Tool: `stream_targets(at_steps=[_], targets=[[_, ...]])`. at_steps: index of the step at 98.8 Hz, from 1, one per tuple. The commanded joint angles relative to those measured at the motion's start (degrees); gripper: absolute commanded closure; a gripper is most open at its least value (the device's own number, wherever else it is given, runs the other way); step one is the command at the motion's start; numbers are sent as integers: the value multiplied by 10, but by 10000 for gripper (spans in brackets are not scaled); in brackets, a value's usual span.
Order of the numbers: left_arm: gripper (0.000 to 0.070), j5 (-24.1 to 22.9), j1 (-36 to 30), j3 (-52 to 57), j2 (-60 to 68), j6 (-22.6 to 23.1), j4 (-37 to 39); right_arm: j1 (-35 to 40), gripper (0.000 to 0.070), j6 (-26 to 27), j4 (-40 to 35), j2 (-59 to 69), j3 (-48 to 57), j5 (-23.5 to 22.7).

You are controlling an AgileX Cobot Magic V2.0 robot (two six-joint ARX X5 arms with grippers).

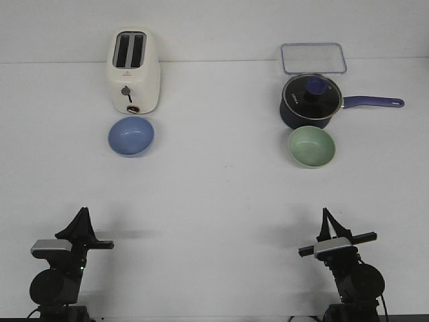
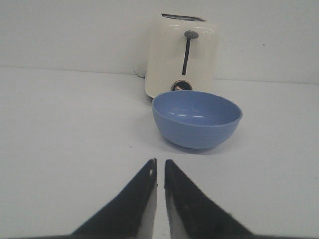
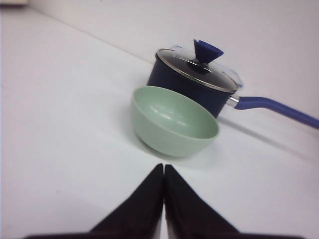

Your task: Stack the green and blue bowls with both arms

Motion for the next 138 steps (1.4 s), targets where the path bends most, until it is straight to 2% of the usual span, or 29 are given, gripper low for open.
stream_targets(at_steps=[1,11,25,38,46,63,69,81,97,100,103,106,112,116,121,138], targets=[[685,2,1,-12,-1,1,7,1,700,86,10,0,-1,-2],[685,2,1,-12,-1,1,7,1,700,153,11,0,-1,-2],[685,2,1,-12,-1,1,7,1,700,216,6,0,-1,-1],[685,2,1,-12,-1,1,7,1,700,320,12,0,1,21],[685,2,1,-12,-1,1,7,0,700,347,4,0,14,46],[685,2,1,-12,-1,1,7,0,700,407,-55,33,78,66],[685,2,1,-12,-1,1,7,0,700,418,-78,68,108,74],[685,2,1,-12,-1,1,7,-1,700,408,-97,165,178,83],[685,2,1,-12,-1,1,7,-14,698,367,-127,327,292,87],[685,2,1,-12,-1,1,7,-19,672,355,-132,359,314,85],[685,2,1,-12,-1,1,7,-23,613,345,-136,391,336,83],[685,2,1,-12,-1,1,7,-28,523,338,-141,422,357,82],[685,2,1,-12,-1,1,7,-38,298,327,-149,484,399,72],[685,2,1,-12,-1,1,7,-45,197,326,-155,524,426,63],[685,2,1,-12,-1,1,7,-55,162,325,-159,572,457,51],[685,2,1,-12,-1,1,7,-84,162,315,-160,724,546,12]])
